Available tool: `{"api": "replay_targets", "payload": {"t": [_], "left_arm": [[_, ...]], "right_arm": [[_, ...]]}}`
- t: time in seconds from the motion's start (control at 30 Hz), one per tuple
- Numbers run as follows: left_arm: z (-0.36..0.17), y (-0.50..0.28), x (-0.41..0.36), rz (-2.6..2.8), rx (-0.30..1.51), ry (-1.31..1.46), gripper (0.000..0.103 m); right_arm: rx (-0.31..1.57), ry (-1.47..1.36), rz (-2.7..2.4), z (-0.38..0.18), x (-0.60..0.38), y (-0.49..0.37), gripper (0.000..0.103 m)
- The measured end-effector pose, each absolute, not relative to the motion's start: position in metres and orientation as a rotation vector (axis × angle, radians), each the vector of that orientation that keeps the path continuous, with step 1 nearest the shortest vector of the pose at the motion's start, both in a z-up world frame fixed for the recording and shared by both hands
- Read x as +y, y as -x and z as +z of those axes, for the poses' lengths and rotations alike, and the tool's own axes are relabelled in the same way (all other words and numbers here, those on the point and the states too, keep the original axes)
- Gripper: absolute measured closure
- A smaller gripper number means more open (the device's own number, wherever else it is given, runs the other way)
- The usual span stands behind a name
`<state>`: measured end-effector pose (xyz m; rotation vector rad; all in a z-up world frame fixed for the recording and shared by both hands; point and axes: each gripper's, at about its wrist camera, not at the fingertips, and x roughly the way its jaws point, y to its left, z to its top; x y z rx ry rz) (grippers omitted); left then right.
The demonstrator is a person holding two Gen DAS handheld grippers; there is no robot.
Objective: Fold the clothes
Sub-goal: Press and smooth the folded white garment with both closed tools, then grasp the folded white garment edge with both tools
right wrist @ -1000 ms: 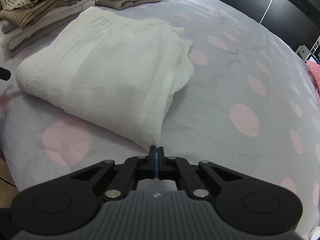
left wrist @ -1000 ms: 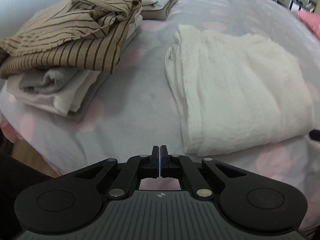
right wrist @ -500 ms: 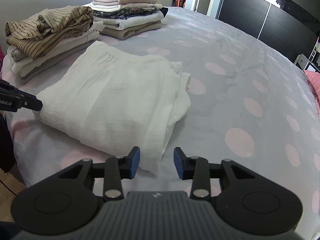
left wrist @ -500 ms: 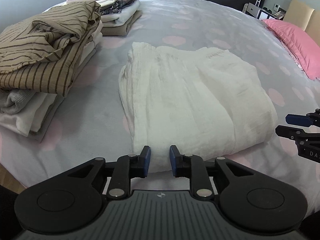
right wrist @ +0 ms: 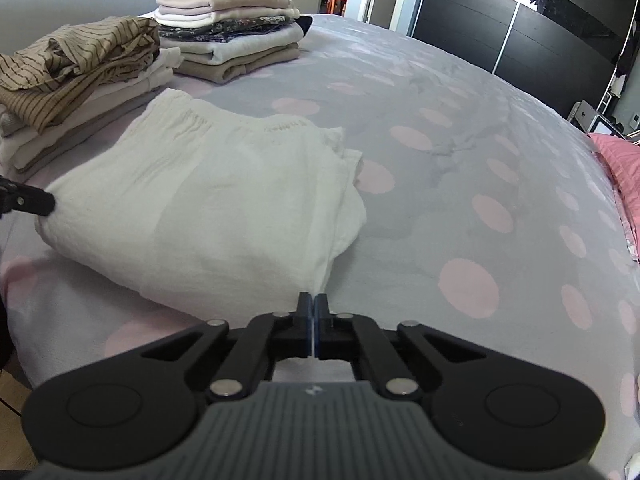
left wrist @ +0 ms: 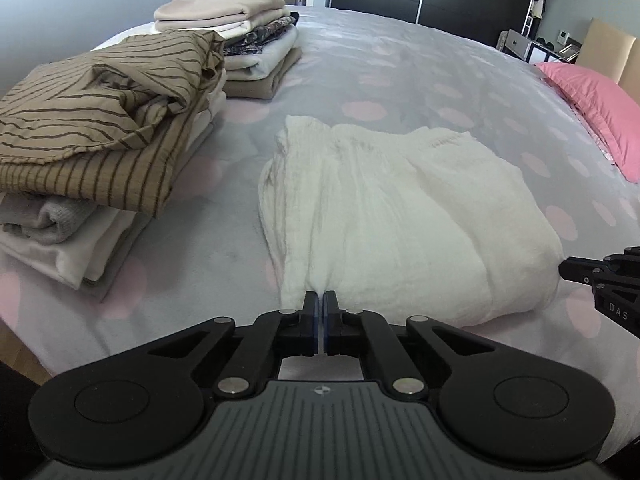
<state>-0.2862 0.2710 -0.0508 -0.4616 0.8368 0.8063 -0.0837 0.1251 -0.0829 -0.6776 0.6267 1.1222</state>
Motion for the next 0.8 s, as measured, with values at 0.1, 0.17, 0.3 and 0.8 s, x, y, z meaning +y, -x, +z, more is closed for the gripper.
{"api": "replay_targets", "payload": {"t": [0.1,0.17,0.3,0.8], "left_arm": [[-0.063,0.283,0.277,0.877,0.91,0.428,0.103],[-0.063,0.284,0.279,0.883,0.909,0.439,0.103],[-0.058,0.289,0.281,0.878,0.886,0.475,0.098],[-0.026,0.256,0.326,0.827,0.828,0.468,0.043]], "right_arm": [[0.609,0.753,1.011,-0.097,0.129,0.078,0.103],[0.699,0.701,1.0,-0.103,0.128,0.061,0.103],[0.748,0.601,1.064,-0.095,0.12,0.056,0.098],[0.797,0.288,1.188,-0.056,0.13,0.047,0.021]]}}
